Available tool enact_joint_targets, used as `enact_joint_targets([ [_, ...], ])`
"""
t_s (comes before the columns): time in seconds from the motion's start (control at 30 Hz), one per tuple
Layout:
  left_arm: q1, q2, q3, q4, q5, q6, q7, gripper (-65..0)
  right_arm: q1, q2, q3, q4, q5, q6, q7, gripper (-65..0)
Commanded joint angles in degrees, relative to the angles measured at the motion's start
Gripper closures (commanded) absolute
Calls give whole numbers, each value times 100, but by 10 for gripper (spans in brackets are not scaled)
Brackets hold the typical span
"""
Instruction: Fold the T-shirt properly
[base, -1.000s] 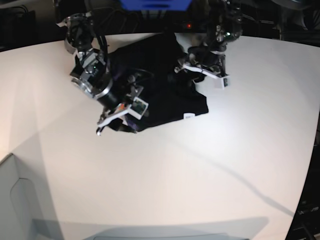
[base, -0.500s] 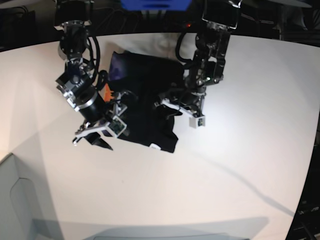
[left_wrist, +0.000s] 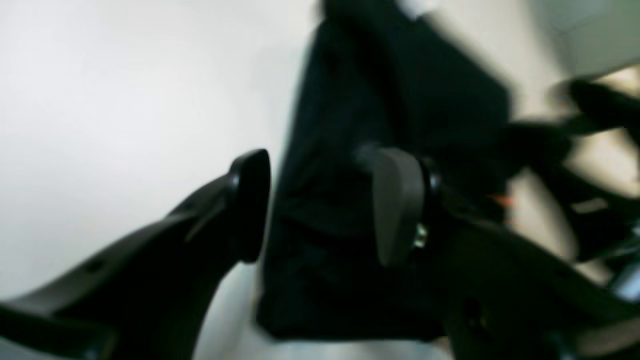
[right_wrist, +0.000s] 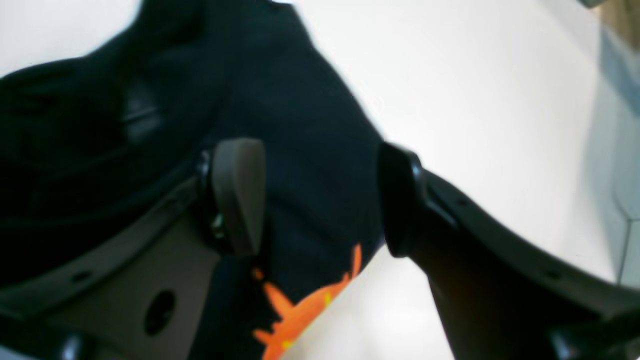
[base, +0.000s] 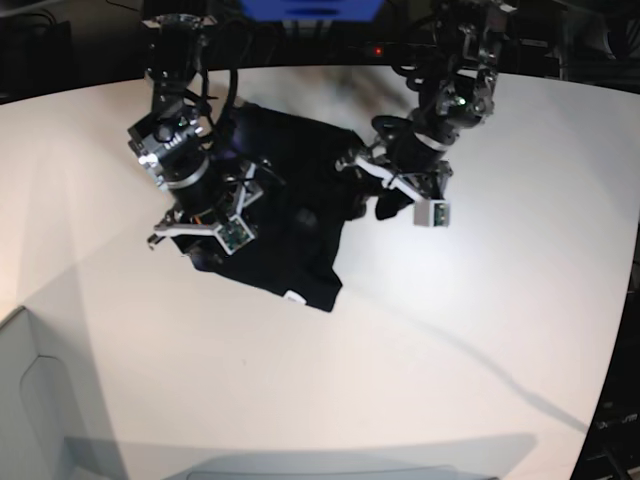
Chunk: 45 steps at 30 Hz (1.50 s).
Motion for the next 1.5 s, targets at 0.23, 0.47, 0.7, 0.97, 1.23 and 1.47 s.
enact_joint_targets([
  [0.23, -542, 21, 1203, -235, 362, 244, -82, -325, -231, -156, 30, 63, 33, 38, -24, -365],
  [0.47, -1175, 179, 2240, -745, 1110, 1361, -82, -326, -213, -156, 303, -139, 33, 38, -24, -365],
  [0.7, -1580, 610, 2601, -1563, 1162, 1378, -90, -326, -222, -156, 514, -614, 33, 38, 29, -364],
  [0.97, -1738, 136, 1994, -2073, 1110, 1378, -90, -326, -55, -112, 1050, -974, 384, 38, 55, -364],
  [1.23, -1088, -524, 588, -1273, 1101, 1352, -82, -327, 59, -112, 1287, -1132, 455, 38, 55, -364],
  [1.47, -806, -638, 218, -1097, 1101, 1343, -82, -327, 77, -148, 1261, -1097, 455, 38, 55, -364],
])
